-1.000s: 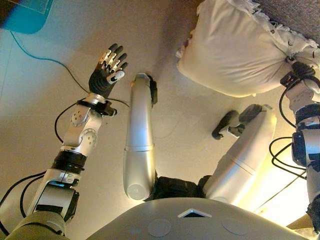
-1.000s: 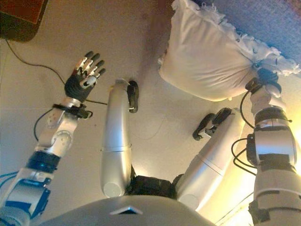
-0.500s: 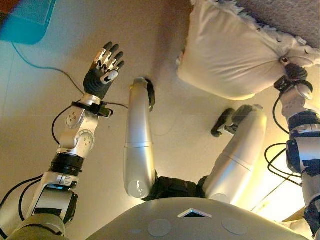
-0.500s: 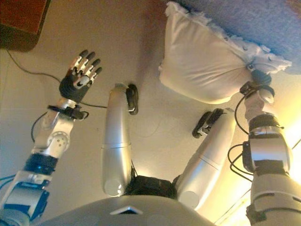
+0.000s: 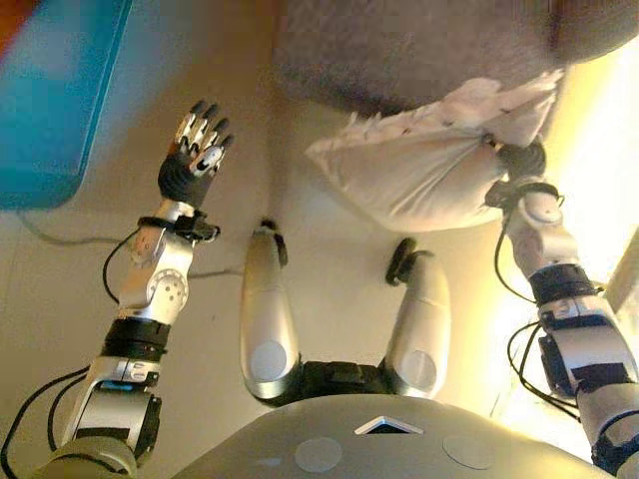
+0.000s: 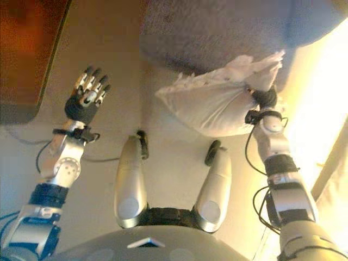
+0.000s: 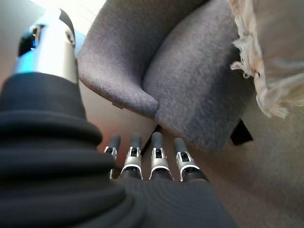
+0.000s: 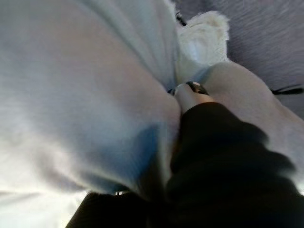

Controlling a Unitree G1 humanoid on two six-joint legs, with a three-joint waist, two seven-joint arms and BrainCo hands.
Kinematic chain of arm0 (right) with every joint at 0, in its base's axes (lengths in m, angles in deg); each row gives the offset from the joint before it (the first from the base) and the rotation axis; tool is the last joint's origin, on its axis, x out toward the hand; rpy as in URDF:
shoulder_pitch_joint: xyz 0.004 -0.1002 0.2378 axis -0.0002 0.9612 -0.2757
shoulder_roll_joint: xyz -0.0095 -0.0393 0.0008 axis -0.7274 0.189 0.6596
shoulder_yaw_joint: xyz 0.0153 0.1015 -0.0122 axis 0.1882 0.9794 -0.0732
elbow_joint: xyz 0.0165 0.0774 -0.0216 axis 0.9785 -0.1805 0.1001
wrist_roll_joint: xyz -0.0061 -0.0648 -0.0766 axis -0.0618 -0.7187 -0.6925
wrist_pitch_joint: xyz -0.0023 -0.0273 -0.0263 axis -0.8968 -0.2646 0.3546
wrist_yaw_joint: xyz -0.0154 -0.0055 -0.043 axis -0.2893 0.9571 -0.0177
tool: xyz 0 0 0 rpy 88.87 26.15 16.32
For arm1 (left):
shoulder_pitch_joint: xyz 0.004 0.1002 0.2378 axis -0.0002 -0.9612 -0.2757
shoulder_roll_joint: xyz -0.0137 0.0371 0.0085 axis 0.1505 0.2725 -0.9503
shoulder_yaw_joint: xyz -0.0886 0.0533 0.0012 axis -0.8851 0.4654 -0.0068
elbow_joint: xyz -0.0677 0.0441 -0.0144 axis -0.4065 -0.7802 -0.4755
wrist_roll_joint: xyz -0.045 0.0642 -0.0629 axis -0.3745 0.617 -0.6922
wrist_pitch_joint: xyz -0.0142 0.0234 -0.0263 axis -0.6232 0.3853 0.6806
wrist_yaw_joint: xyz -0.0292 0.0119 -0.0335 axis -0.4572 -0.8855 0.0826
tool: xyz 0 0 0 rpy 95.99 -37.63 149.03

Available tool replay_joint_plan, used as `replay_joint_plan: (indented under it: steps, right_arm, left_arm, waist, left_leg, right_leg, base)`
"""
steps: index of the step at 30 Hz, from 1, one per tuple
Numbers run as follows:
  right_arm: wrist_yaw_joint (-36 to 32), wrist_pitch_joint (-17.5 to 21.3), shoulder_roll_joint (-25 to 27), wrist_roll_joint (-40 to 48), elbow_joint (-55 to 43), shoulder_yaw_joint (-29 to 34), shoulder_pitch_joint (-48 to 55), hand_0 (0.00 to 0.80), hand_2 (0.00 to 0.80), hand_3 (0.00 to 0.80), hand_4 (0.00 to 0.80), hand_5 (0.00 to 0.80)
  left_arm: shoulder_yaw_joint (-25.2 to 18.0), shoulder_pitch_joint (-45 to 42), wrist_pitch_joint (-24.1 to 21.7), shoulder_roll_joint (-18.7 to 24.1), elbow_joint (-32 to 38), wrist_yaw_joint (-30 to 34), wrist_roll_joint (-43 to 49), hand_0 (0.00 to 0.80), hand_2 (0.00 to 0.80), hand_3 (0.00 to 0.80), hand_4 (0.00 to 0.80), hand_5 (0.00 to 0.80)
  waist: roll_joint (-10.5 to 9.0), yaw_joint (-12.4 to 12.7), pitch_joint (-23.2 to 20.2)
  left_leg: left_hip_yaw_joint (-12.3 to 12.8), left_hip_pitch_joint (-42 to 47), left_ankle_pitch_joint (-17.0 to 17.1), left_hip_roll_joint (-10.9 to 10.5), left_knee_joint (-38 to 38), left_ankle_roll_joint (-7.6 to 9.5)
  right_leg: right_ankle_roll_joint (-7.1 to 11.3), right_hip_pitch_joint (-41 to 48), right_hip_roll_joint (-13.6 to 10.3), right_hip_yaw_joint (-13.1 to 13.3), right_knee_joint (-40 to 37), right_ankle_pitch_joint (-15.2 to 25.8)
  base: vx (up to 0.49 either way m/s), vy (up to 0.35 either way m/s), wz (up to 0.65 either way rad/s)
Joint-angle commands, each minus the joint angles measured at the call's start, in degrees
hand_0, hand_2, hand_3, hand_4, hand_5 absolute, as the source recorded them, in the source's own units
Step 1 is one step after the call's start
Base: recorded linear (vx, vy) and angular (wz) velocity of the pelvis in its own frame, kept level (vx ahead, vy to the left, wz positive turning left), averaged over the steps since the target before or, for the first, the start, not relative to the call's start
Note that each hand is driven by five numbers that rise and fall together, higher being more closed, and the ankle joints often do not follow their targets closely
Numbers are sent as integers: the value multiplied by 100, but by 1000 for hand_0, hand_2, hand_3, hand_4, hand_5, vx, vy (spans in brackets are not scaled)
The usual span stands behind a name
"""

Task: Pick up the cushion and take it to the sofa

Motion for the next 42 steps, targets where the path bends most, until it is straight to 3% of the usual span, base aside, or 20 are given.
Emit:
replay_joint_plan:
  steps: [1, 2, 4, 8, 10, 11, 14, 19, 23, 26, 30, 33, 36, 39, 42]
  right_arm:
    - [178, 97, 272, -986, -652, -92, -65, 800, 800, 800, 800, 800]
    - [167, 55, 277, -1009, -701, -111, -45, 800, 800, 800, 800, 800]
    - [196, -1, 278, -1171, -901, -132, 149, 800, 800, 800, 800, 800]
    - [181, 22, 254, -1113, -1085, 96, 646, 800, 800, 800, 800, 800]
    - [181, 29, 238, -1024, -1159, 265, 885, 800, 800, 800, 800, 800]
    - [188, 52, 228, -991, -1141, 325, 951, 800, 800, 800, 800, 800]
    - [91, -55, 183, -879, -1077, 391, 889, 800, 800, 800, 800, 800]
    - [12, -111, 187, -786, -1068, 574, 934, 800, 800, 800, 800, 800]
    - [82, -111, 157, -635, -1114, 767, 1089, 800, 800, 800, 800, 800]
    - [176, -124, 135, -507, -1006, 738, 1027, 800, 800, 800, 800, 800]
    - [74, -185, 154, -334, -885, 654, 845, 800, 800, 800, 800, 800]
    - [62, -155, 250, -264, -795, 621, 732, 800, 800, 800, 800, 800]
    - [100, -98, 250, -205, -821, 668, 743, 800, 800, 800, 800, 800]
    - [-73, -30, 296, -278, -852, 695, 729, 800, 800, 800, 800, 800]
    - [-175, -165, 358, -388, -1088, 709, 746, 800, 800, 800, 800, 800]
  left_arm:
    - [62, -624, -88, -278, -49, -178, 378, 0, 0, 0, 0, 0]
    - [33, -671, -90, -296, -36, -195, 446, 0, 0, 0, 0, 0]
    - [18, -861, -194, -322, 7, -213, 781, 0, 0, 0, 0, 0]
    - [-22, -970, 34, -398, -37, -167, 643, 0, 0, 0, 0, 0]
    - [-67, -923, 200, -447, -22, -95, 587, 0, 0, 0, 0, 0]
    - [-42, -912, 221, -469, -45, -47, 598, 0, 0, 0, 0, 0]
    - [0, -916, 246, -536, -49, -107, 644, 0, 0, 0, 0, 0]
    - [17, -966, 441, -463, 218, -161, 896, 0, 0, 0, 0, 0]
    - [-49, -1013, 631, -376, 203, 3, 929, 0, 0, 0, 0, 0]
    - [-26, -1018, 699, -307, 139, 70, 1041, 0, 0, 0, 0, 0]
    - [-76, -1192, 824, -212, 210, 205, 1142, 0, 0, 0, 0, 0]
    - [-56, -1182, 858, -183, 230, 247, 1016, 0, 0, 0, 0, 0]
    - [-37, -1173, 887, -227, 291, 382, 900, 0, 0, 0, 0, 0]
    - [-33, -1236, 739, -290, 243, 384, 904, 0, 0, 0, 0, 0]
    - [-113, -1367, 681, -409, 218, 326, 901, 0, 0, 0, 0, 0]
  waist:
    - [-66, 96, -1175]
    - [-87, 106, -1215]
    - [-60, 90, -1390]
    - [-26, 40, -1700]
    - [6, -10, -1858]
    - [9, -12, -1912]
    - [-9, -5, -2006]
    - [-87, 68, -2077]
    - [-72, 99, -2074]
    - [23, 157, -2005]
    - [-51, 152, -1934]
    - [-205, -31, -1870]
    - [-180, -216, -1846]
    - [-225, -340, -1886]
    - [-151, -423, -1988]
  left_leg:
    - [-777, 781, 605, -276, -1492, -1]
    - [-804, 879, 682, -362, -1663, 32]
    - [-544, 1283, 832, -372, -2111, 98]
    - [-182, 1831, 898, -330, -2466, 90]
    - [241, 2191, 974, -212, -2738, 73]
    - [318, 2317, 995, -202, -2856, 65]
    - [288, 2646, 964, -324, -3113, 136]
    - [177, 2775, 814, -722, -3227, 332]
    - [105, 2672, 705, -987, -3093, 588]
    - [112, 2744, 653, -1045, -3022, 724]
    - [233, 3068, 494, -1140, -3027, 701]
    - [108, 3343, 202, -1292, -3010, 671]
    - [-43, 3609, -73, -1277, -2949, 696]
    - [-144, 3874, -276, -1283, -2827, 773]
    - [-173, 4039, -37, -1072, -2632, 606]
  right_leg:
    - [39, 647, -5, 225, -1654, 1155]
    - [49, 735, -8, 226, -1786, 1226]
    - [50, 1122, 59, 168, -2158, 1320]
    - [53, 1782, -49, -171, -2617, 1464]
    - [79, 2183, -145, -493, -2869, 1557]
    - [97, 2334, -164, -579, -2971, 1592]
    - [150, 2546, -176, -572, -3106, 1698]
    - [179, 2586, -289, -501, -3028, 2078]
    - [96, 2439, -421, -301, -2222, 2331]
    - [19, 2188, -375, -295, -1394, 2356]
    - [11, 2123, -160, -503, -1760, 2325]
    - [51, 1937, 86, -492, -2917, 2259]
    - [83, 1797, 372, -516, -3752, 2408]
    - [13, 1753, 603, -489, -3808, 2363]
    - [-93, 1777, 728, -366, -3419, 2193]
  base:
    - [146, 142, -90]
    - [136, 161, -90]
    - [112, 144, -60]
    - [156, 102, 8]
    - [159, 106, 33]
    - [141, 82, 56]
    - [117, 90, 26]
    - [64, 64, 3]
    - [50, 102, 9]
    - [139, 147, 20]
    - [276, -10, -2]
    - [449, -130, -13]
    - [477, -100, 25]
    - [452, -101, 81]
    - [317, -79, 28]
